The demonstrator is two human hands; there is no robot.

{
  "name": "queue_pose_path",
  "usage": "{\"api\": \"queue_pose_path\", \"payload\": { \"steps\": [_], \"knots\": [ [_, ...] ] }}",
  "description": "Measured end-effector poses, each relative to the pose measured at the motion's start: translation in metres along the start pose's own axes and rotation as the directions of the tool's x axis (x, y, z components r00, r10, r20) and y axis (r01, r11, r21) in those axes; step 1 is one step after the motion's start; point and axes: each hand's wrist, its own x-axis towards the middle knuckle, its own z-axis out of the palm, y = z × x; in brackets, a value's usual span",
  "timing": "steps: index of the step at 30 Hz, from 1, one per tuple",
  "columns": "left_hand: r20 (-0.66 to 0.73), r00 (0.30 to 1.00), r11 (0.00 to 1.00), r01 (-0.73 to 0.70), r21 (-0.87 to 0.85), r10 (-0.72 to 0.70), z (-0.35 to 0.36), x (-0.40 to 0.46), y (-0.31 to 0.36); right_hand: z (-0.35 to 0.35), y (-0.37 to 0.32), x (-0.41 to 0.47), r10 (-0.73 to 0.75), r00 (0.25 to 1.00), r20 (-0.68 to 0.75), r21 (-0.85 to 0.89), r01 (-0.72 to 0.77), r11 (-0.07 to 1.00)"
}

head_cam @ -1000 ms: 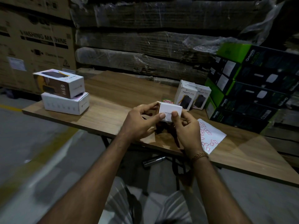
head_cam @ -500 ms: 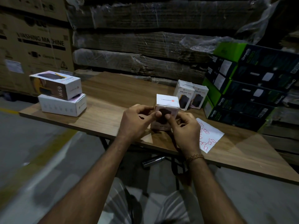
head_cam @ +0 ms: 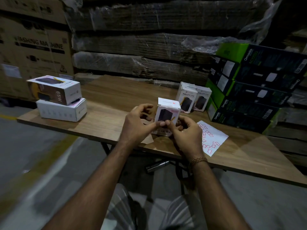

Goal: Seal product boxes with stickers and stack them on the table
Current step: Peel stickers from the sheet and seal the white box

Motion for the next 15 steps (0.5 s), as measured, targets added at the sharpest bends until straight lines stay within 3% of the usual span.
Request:
{"api": "queue_pose_path", "payload": {
  "steps": [6, 8, 10, 13, 15],
  "knots": [
    [-0.220, 0.972, 0.996, -0.086, -0.037, 0.076, 0.006, -0.008, 0.011, -0.004, -0.009, -0.007, -0.020, 0.992, -0.122, 0.011, 0.022, 1.000],
    [-0.281, 0.942, 0.982, -0.186, 0.025, 0.185, 0.011, -0.016, 0.015, -0.010, -0.010, -0.011, -0.031, 0.987, -0.159, 0.043, 0.038, 0.998],
    [-0.348, 0.867, 0.934, -0.336, 0.118, 0.356, 0.020, -0.028, 0.026, -0.022, -0.006, -0.014, -0.055, 0.983, -0.178, 0.047, 0.064, 0.997],
    [-0.314, 0.739, 0.801, -0.571, 0.179, 0.596, 0.044, -0.046, 0.048, -0.051, 0.011, -0.018, -0.081, 0.970, -0.229, 0.006, 0.085, 0.996],
    [-0.196, 0.717, 0.743, -0.654, 0.140, 0.669, 0.063, -0.053, 0.062, -0.075, 0.025, -0.018, -0.056, 0.963, -0.262, -0.067, 0.040, 0.997]
  ]
}}
